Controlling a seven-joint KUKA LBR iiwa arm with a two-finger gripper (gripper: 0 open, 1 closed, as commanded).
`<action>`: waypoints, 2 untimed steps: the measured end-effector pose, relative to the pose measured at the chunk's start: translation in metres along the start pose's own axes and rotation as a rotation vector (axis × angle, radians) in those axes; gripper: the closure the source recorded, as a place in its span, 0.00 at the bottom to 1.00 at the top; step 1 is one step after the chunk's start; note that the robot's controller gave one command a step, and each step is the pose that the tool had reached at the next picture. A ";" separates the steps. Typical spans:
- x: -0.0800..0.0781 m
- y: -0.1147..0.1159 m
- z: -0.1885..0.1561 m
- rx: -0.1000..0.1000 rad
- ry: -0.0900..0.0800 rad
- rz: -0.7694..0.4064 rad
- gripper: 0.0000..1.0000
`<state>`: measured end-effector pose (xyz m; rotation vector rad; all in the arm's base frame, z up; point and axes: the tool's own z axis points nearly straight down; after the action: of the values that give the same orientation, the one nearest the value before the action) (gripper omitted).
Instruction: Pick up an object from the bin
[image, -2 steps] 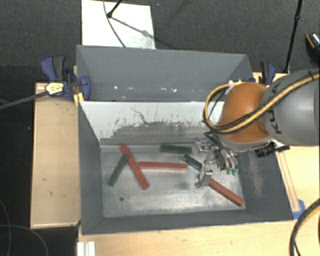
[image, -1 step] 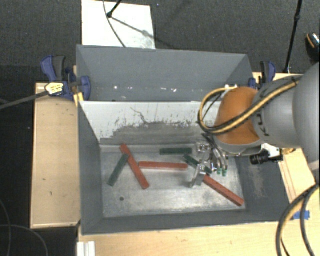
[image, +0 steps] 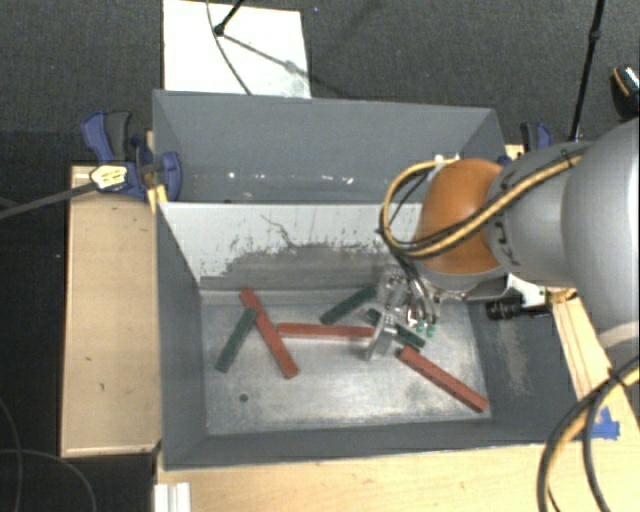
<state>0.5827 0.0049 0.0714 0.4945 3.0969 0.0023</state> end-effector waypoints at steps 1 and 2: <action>0.015 0.037 0.000 0.000 0.002 -0.078 0.00; 0.021 0.097 0.000 -0.002 0.001 -0.146 0.00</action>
Offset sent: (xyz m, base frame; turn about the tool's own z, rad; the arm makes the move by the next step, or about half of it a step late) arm -0.0033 0.0382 -0.0014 -0.0697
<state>0.5929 0.1039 0.0711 0.2675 3.1253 0.0054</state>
